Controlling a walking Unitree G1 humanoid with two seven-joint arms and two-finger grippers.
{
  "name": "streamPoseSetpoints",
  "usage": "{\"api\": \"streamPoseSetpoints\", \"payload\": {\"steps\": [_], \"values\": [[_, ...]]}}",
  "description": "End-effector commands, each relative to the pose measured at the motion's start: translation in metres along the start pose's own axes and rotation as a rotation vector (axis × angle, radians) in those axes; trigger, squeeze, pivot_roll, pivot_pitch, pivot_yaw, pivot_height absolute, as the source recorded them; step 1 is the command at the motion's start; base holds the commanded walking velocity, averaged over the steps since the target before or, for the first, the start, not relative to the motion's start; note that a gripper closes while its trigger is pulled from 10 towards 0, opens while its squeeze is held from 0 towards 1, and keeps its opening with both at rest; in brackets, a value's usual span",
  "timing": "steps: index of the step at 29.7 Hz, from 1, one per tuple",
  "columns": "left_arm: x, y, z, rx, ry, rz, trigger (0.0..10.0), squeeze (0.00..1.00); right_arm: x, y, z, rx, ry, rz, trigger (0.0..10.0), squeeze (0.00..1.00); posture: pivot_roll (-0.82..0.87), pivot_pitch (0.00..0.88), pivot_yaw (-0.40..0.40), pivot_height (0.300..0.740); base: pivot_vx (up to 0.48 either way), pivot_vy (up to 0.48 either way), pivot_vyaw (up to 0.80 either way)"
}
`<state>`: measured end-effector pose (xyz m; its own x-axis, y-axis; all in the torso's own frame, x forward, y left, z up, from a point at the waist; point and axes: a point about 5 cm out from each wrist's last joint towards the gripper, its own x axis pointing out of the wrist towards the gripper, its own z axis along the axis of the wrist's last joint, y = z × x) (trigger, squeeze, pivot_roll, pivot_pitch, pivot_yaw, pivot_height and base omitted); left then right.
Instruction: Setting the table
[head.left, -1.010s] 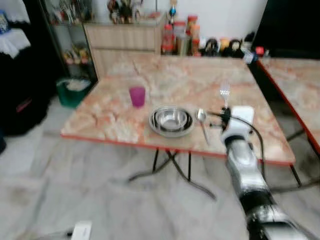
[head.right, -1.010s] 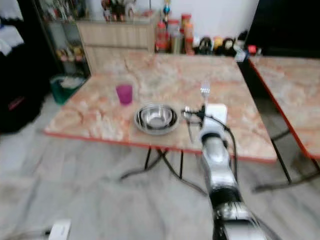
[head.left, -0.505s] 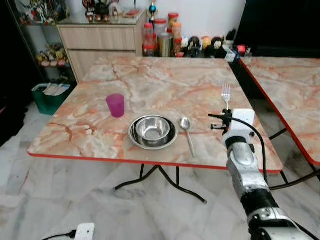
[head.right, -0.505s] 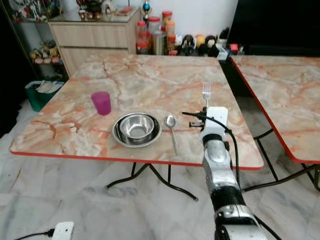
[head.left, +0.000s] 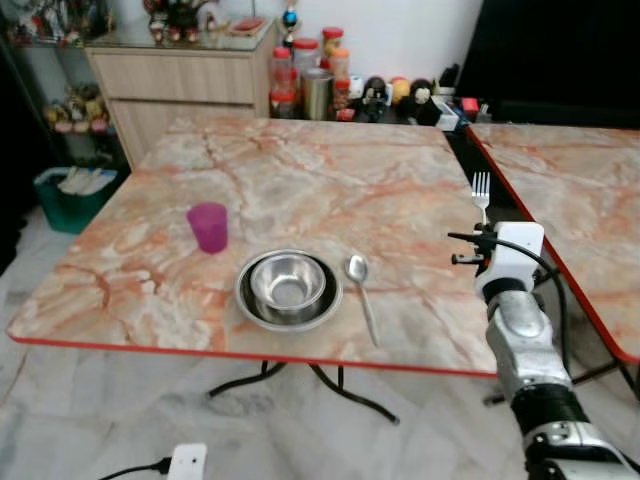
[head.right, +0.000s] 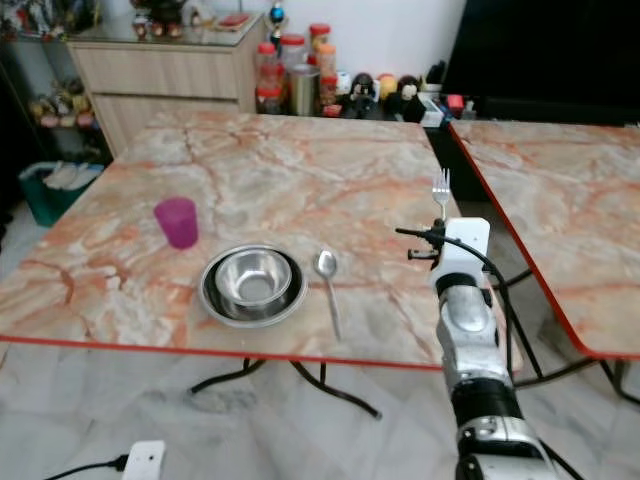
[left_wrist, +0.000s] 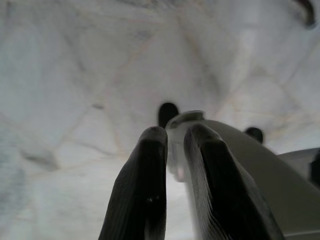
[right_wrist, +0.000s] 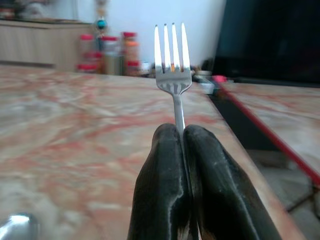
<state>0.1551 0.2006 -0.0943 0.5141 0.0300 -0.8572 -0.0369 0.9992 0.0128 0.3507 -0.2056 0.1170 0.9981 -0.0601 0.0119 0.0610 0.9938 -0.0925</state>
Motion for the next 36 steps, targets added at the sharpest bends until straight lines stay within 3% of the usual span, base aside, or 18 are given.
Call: {"api": "streamPoseSetpoints", "payload": {"steps": [1, 9, 12, 16, 20, 27, 33, 36], "values": [[0.001, -0.007, 0.001, 0.037, 0.005, -0.015, 10.0, 0.0, -0.002, -0.016, -0.004, -0.01, 0.017, -0.034, 10.0, 0.0, 0.03, 0.0, -0.023, 0.74, 0.334, 0.0, 0.0], [0.001, 0.004, 0.009, 0.048, -0.012, 0.038, 10.0, 0.0, 0.004, 0.006, 0.004, 0.009, -0.005, 0.022, 10.0, 0.0, 0.02, 0.0, -0.042, 0.74, 0.235, 0.0, 0.0], [0.0, 0.012, 0.012, 0.006, -0.031, 0.067, 10.0, 0.0, 0.006, 0.015, 0.007, 0.008, -0.005, 0.064, 10.0, 0.0, 0.04, 0.0, -0.056, 0.74, 0.0, 0.0, 0.0], [0.0, 0.013, 0.013, 0.001, -0.031, 0.072, 10.0, 0.0, 0.007, 0.016, 0.006, -0.004, -0.001, 0.075, 10.0, 0.0, 0.04, 0.0, -0.056, 0.74, 0.0, 0.0, 0.0], [-0.001, 0.025, 0.017, -0.003, -0.036, 0.09, 10.0, 0.0, 0.009, 0.033, -0.005, -0.031, 0.103, 0.052, 10.0, 0.0, 0.07, 0.0, -0.015, 0.74, 0.0, 0.0, 0.0], [-0.002, 0.031, 0.016, 0.006, -0.028, 0.11, 10.0, 0.0, 0.005, 0.054, -0.027, 0.001, 0.293, 0.069, 10.0, 0.0, 0.08, 0.0, -0.009, 0.74, 0.0, 0.0, 0.0], [-0.002, 0.032, 0.016, 0.005, -0.026, 0.114, 10.0, 0.0, 0.001, 0.067, -0.031, 0.012, 0.325, 0.107, 10.0, 0.0, 0.09, 0.0, -0.012, 0.74, 0.0, 0.0, 0.0], [-0.003, 0.032, 0.014, 0.003, -0.022, 0.113, 10.0, 0.0, -0.002, 0.064, -0.035, 0.008, 0.344, 0.09, 10.0, 0.0, 0.09, 0.0, -0.013, 0.74, 0.0, 0.0, 0.0]]}}
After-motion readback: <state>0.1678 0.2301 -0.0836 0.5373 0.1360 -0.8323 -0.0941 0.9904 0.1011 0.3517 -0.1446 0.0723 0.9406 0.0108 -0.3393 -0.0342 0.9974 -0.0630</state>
